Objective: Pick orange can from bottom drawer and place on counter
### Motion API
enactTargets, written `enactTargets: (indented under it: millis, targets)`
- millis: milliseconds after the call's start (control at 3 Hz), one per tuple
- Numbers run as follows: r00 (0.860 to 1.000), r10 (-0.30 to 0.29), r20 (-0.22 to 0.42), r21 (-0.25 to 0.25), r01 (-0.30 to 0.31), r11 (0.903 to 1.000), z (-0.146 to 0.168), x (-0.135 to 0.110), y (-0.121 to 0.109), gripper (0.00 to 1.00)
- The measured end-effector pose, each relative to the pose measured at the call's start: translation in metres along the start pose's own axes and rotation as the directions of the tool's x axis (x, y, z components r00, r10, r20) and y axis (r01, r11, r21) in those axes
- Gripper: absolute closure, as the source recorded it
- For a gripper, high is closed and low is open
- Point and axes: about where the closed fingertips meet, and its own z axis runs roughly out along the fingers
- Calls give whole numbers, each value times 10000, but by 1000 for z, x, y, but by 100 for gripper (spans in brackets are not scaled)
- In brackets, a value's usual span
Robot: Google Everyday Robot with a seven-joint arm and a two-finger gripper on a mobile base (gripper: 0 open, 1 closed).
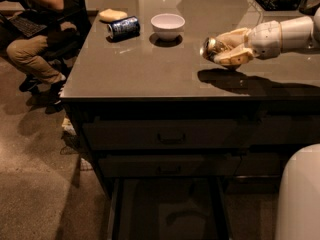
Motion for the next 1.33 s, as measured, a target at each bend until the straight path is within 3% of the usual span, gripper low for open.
enactTargets:
  millis: [667, 1000, 1333]
  targets:
    - [9991, 345, -260, -124, -349, 9993, 8, 12, -3, 100]
    - [9983, 415, -402, -45, -417, 9991, 8, 13, -7, 84]
    - [9975, 506, -486, -18, -507, 9987, 9, 15, -9, 61]
